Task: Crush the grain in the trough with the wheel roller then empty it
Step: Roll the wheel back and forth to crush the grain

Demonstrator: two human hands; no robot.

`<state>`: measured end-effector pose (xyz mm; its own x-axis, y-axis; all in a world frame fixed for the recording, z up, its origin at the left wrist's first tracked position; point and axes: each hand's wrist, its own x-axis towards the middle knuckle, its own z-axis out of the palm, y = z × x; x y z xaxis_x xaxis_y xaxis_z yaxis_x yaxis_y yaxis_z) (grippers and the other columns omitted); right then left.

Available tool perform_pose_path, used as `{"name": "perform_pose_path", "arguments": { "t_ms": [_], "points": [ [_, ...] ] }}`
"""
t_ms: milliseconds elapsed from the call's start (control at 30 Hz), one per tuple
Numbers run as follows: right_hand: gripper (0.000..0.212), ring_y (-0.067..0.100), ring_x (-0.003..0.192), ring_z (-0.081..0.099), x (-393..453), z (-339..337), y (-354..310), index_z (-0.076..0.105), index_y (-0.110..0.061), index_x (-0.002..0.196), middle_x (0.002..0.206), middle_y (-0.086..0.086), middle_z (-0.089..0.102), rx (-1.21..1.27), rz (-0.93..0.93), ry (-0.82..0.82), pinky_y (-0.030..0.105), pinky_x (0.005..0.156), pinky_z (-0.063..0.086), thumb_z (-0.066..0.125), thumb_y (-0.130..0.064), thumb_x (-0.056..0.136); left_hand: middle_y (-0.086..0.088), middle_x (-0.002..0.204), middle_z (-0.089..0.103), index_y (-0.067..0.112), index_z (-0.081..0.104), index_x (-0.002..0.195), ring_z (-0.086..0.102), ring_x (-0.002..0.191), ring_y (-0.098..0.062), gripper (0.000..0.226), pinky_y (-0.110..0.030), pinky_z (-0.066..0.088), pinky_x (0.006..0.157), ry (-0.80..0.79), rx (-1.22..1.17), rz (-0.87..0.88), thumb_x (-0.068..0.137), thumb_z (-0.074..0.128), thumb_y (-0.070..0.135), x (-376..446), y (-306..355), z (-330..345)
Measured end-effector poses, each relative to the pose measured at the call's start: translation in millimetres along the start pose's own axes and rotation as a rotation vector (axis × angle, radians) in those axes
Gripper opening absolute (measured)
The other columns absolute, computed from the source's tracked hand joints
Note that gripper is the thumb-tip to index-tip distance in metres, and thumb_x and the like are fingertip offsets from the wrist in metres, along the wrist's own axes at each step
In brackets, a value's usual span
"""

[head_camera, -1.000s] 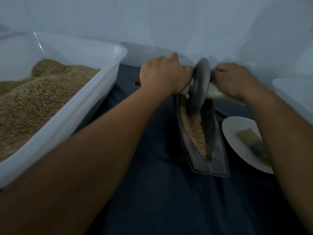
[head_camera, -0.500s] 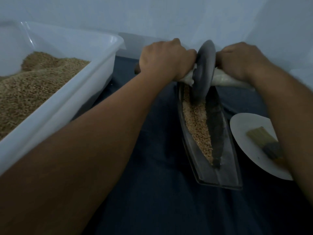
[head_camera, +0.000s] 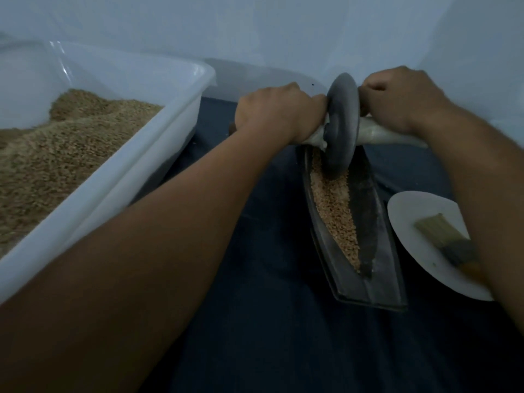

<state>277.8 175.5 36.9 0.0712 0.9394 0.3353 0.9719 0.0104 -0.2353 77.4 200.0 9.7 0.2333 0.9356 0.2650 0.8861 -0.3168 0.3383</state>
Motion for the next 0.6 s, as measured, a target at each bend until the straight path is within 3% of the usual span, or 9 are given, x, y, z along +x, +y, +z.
{"name": "perform_pose_path", "arguments": {
  "t_ms": [133, 233, 333, 433, 600],
  "points": [
    [0.042, 0.024, 0.074, 0.050, -6.7, -1.3, -5.0, 0.058, -0.031, 0.059, 0.073, -0.004, 0.056, 0.002, 0.009, -0.082, 0.039, 0.069, 0.040, 0.032, -0.062, 0.070, -0.010, 0.121, 0.063, 0.022, 0.058, 0.120, 0.041, 0.085, -0.025, 0.061, -0.039, 0.027, 0.072, -0.002, 0.030, 0.008, 0.091, 0.023, 0.064, -9.8, 2.2, -2.1],
    [0.042, 0.025, 0.075, 0.051, -14.0, -1.6, -3.8, 0.058, -0.030, 0.064, 0.078, 0.001, 0.058, 0.010, 0.016, -0.104, 0.042, 0.072, 0.042, 0.030, -0.061, 0.069, -0.006, 0.104, 0.062, 0.021, 0.058, 0.113, 0.041, 0.079, -0.025, 0.056, -0.035, 0.023, 0.061, 0.060, 0.062, 0.036, 0.092, 0.025, 0.061, -18.9, 6.2, -3.4],
    [0.052, 0.028, 0.086, 0.055, -22.4, -0.4, -1.2, 0.064, -0.024, 0.084, 0.093, 0.005, 0.063, 0.042, 0.023, -0.115, 0.046, 0.081, 0.047, 0.031, -0.062, 0.071, 0.005, 0.071, 0.038, 0.025, 0.049, 0.090, 0.040, 0.075, -0.024, 0.034, -0.032, 0.018, 0.054, 0.134, 0.081, 0.099, 0.095, 0.030, 0.053, -29.0, 11.0, -6.4],
    [0.069, 0.030, 0.091, 0.056, -31.3, 0.8, -2.3, 0.065, -0.019, 0.097, 0.101, 0.008, 0.064, 0.075, 0.052, -0.135, 0.051, 0.088, 0.048, 0.027, -0.066, 0.064, 0.005, 0.067, 0.028, 0.025, 0.033, 0.073, 0.041, 0.074, -0.024, 0.034, -0.036, 0.025, 0.061, 0.181, 0.113, 0.157, 0.098, 0.030, 0.049, -35.3, 14.1, -6.4],
    [0.071, 0.031, 0.094, 0.056, -37.5, 1.1, -3.3, 0.064, -0.019, 0.099, 0.105, 0.009, 0.063, 0.055, 0.060, -0.138, 0.051, 0.091, 0.047, 0.024, -0.069, 0.069, 0.002, 0.066, 0.033, 0.023, 0.045, 0.089, 0.035, 0.060, -0.020, 0.041, -0.033, 0.017, 0.052, 0.186, 0.110, 0.096, 0.094, 0.024, 0.057, -39.0, 12.6, -2.2]
  ]
}}
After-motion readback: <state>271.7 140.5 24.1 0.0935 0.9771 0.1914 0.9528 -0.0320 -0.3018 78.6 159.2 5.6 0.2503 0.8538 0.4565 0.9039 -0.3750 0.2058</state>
